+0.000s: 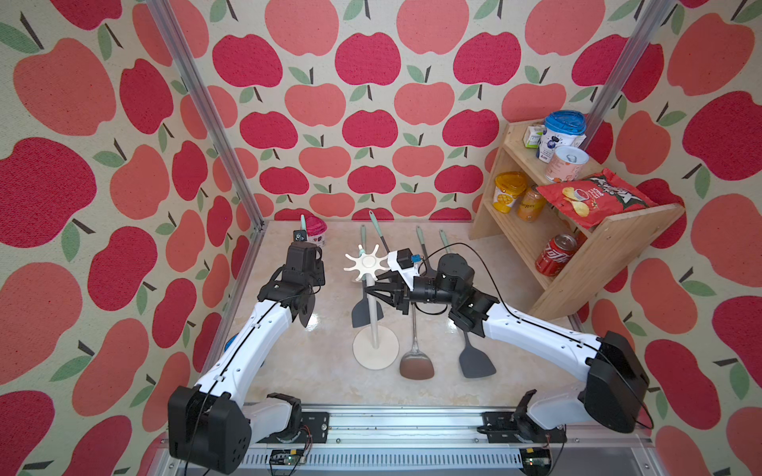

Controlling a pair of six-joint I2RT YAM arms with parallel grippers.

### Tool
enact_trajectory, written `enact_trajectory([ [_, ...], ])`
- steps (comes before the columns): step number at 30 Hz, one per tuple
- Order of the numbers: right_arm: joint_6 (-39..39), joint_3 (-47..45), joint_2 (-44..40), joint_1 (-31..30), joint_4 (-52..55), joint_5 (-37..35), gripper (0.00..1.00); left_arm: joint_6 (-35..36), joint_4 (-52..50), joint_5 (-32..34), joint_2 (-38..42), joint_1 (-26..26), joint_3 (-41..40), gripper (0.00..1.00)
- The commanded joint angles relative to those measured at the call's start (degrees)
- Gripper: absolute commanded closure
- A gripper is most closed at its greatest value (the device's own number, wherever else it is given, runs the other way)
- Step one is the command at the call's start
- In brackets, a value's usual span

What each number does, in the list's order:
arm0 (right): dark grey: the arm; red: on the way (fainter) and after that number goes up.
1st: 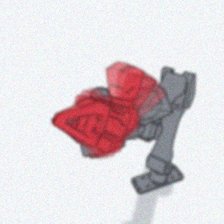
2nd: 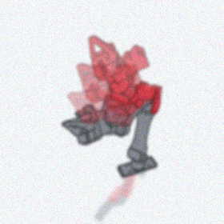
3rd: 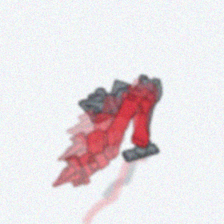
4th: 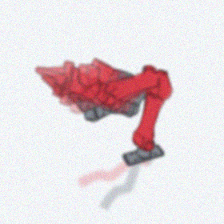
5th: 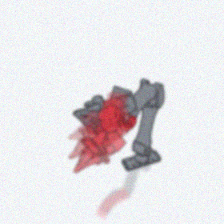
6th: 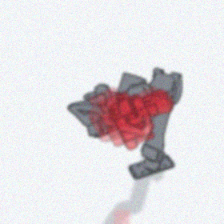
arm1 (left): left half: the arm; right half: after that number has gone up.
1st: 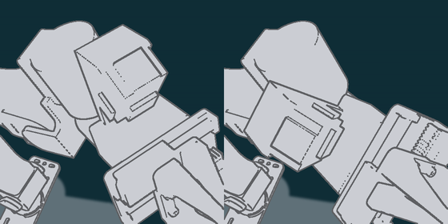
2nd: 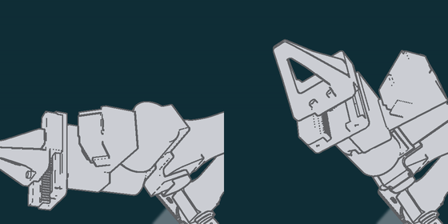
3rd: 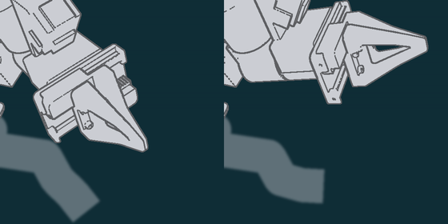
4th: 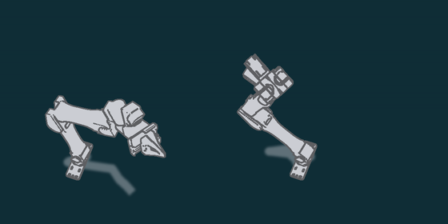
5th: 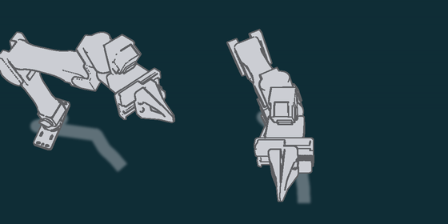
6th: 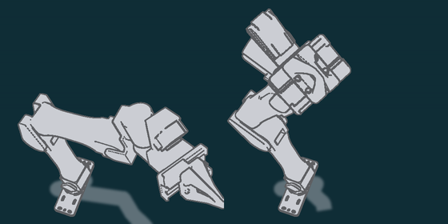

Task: Take the spatula off the kitchen utensil rack
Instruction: Place the spatula at the center of the board.

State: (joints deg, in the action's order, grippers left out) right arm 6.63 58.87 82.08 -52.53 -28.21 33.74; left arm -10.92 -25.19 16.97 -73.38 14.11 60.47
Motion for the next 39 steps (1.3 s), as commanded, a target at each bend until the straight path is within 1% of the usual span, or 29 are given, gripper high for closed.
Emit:
enact_trajectory([
  [1,1.78,-1.52,-0.9,0.24,1.48,0.13,1.0,-2.94,-8.36,-0.72,-7.14,-1.15,6.16,1.0],
  [4,2.2,-1.82,-0.74,0.24,0.7,0.59,1.0,-3.58,-9.04,-2.63,-12.7,-2.34,8.43,1.0],
  [7,2.64,-2.16,-0.77,0.24,0.11,0.91,1.0,-1.74,-10.51,-0.22,-16.54,-3.31,10.7,1.0],
  [11,3.12,-2.41,-0.31,0.33,-0.96,1.19,1.0,0.17,-18.12,1.98,-24.06,-4.87,17.52,1.0],
  [13,3.14,-1.97,0.08,0.33,-0.63,1.71,1.0,0.59,-20.11,3.62,-25.88,-4.93,19.46,1.0],
  [18,1.95,-0.56,0.71,0.37,2.15,2.41,1.0,2.81,-18.68,3.67,-28.37,-7.26,20.28,1.0],
  [21,1.89,-0.34,0.54,0.41,2.84,2.28,1.0,5.09,-17.05,7.96,-31.23,-7.67,20.78,1.0],
  [24,2.07,-0.18,0.69,0.41,3.07,1.89,1.0,6.43,-15.04,9.37,-33.33,-8.67,21.75,1.0],
  [27,2.16,-0.07,0.63,0.41,3.57,1.49,1.0,8.96,-13.58,11.46,-37.21,-9.36,23.56,1.0],
  [32,1.83,0.17,-0.56,0.46,5.62,0.03,1.0,10.95,-10.41,15.15,-43.46,-8.45,24.01,1.0],
  [36,0.93,1.63,-1.05,0.41,9.09,-0.58,1.0,10.85,-9.53,13.06,-46.97,-8.3,23.74,1.0],
  [39,1.25,1.77,-1.49,0.28,9.49,-0.66,1.0,9.89,-6.69,9.19,-47.27,-8.4,22.02,1.0],
])
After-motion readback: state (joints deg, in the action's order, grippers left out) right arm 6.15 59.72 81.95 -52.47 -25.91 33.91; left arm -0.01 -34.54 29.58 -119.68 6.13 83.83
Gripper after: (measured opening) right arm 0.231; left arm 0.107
